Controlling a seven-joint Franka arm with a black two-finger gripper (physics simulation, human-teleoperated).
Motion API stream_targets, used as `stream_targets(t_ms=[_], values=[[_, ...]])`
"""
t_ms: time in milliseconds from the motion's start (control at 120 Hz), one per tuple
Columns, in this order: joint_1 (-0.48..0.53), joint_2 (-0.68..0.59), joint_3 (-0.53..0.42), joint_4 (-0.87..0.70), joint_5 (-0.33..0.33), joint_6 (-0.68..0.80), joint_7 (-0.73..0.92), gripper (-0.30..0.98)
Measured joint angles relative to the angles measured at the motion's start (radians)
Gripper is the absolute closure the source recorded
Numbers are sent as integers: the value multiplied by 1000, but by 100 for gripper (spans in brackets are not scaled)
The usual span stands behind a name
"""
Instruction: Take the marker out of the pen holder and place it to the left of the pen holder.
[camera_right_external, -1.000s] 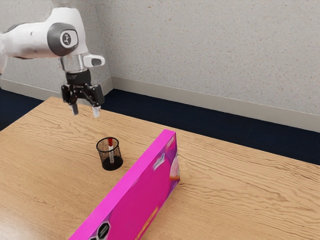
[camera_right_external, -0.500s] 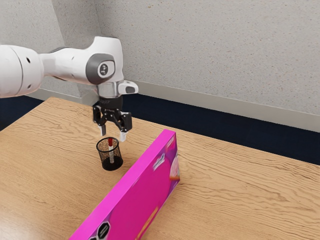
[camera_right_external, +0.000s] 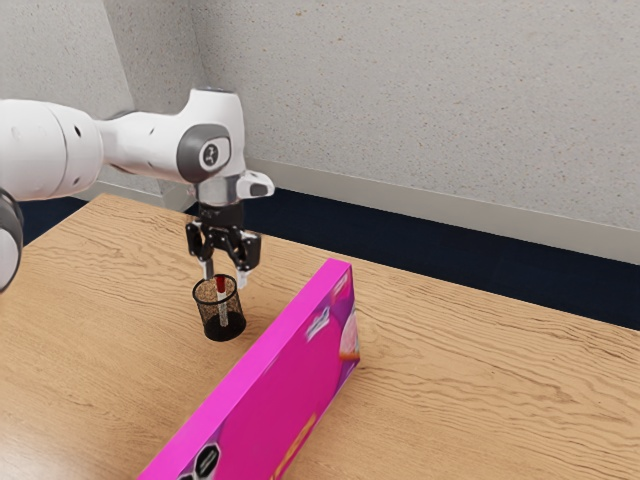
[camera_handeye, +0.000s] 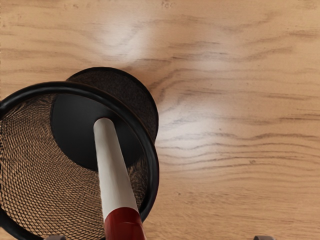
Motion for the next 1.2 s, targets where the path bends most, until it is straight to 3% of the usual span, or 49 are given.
stream_targets(t_ms=[192, 725, 842, 1108, 1200], values=[[2, 8, 1, -3, 11, 7, -3, 42], [28, 11, 11, -8, 21, -10, -7, 70], [28, -11, 11, -10, 26, -18, -9, 74], [30, -249, 9, -44, 57, -120, -21, 78], [74, -191, -6, 37, 62, -155, -26, 78]])
